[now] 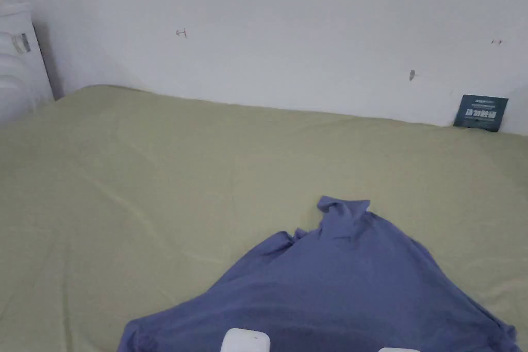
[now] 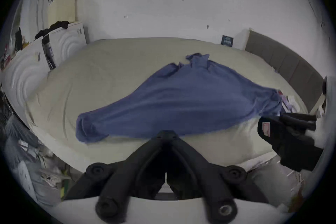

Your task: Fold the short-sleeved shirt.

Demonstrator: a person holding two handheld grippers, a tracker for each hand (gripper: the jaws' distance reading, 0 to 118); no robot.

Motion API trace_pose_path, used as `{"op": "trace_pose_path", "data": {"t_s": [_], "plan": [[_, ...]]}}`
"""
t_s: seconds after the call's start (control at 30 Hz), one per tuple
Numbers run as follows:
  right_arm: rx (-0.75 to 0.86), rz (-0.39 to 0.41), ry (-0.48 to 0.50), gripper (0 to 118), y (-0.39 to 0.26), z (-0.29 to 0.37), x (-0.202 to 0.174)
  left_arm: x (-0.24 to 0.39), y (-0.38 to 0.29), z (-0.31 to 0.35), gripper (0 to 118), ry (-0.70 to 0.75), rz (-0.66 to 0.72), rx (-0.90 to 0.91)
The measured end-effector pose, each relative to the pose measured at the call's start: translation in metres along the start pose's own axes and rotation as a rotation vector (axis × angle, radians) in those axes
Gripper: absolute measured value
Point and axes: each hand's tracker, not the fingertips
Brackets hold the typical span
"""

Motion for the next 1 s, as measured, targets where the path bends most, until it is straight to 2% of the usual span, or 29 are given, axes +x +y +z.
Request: {"op": "trace_pose_path", "data": {"t_s": [0.17, 0.3, 0.4, 0.43, 0.47, 0.5, 0.53, 0.57, 0.63, 0.7, 0.8, 0.83, 0.87, 0.9, 0.93, 1.0], "plan": [[0.017, -0.014, 0.043, 1, 0.01, 0.003, 0.007, -0.028, 0.018, 0.008, 0, 0.004, 0.026, 0.018], [0.083, -0.047, 0.041, 1, 0.029, 0.014, 0.026, -0.091, 0.064, 0.004, 0, 0.031, -0.013, 0.037], [0.104, -0.084, 0.041, 1, 0.044, 0.018, 0.041, -0.148, 0.093, -0.011, 0, -0.064, -0.024, -0.079], [0.111, -0.087, 0.038, 1, 0.048, 0.018, 0.045, -0.163, 0.101, -0.019, 8, -0.086, -0.022, -0.144], [0.117, -0.09, 0.034, 1, 0.052, 0.019, 0.048, -0.178, 0.105, -0.029, 35, -0.084, -0.015, -0.194], [0.121, -0.096, 0.034, 1, 0.057, 0.019, 0.053, -0.189, 0.108, -0.039, 81, -0.077, -0.024, -0.268], [0.126, -0.106, 0.041, 1, 0.06, 0.018, 0.056, -0.197, 0.105, -0.048, 118, -0.063, -0.027, -0.322], [0.13, -0.116, 0.045, 1, 0.064, 0.017, 0.06, -0.205, 0.105, -0.049, 114, -0.087, -0.015, -0.275], [0.135, -0.124, 0.045, 1, 0.067, 0.015, 0.064, -0.212, 0.1, -0.063, 113, -0.092, -0.043, -0.354], [0.132, -0.128, 0.05, 1, 0.071, 0.012, 0.068, -0.206, 0.084, -0.068, 113, -0.027, -0.071, -0.41], [0.12, -0.12, 0.061, 1, 0.072, 0.007, 0.07, -0.204, 0.069, -0.085, 110, -0.013, -0.087, -0.401], [0.117, -0.113, 0.06, 1, 0.073, 0.005, 0.07, -0.206, 0.065, -0.089, 99, -0.023, -0.085, -0.396], [0.112, -0.104, 0.056, 1, 0.072, 0.002, 0.069, -0.203, 0.062, -0.092, 80, -0.034, -0.079, -0.39], [0.105, -0.097, 0.055, 1, 0.073, -0.001, 0.07, -0.2, 0.059, -0.093, 46, -0.063, -0.055, -0.4], [0.101, -0.096, 0.054, 1, 0.074, -0.003, 0.071, -0.196, 0.056, -0.094, 0, -0.072, -0.046, -0.403], [0.099, -0.097, 0.052, 1, 0.08, -0.008, 0.075, -0.192, 0.05, -0.091, 0, -0.058, -0.049, -0.369]]}}
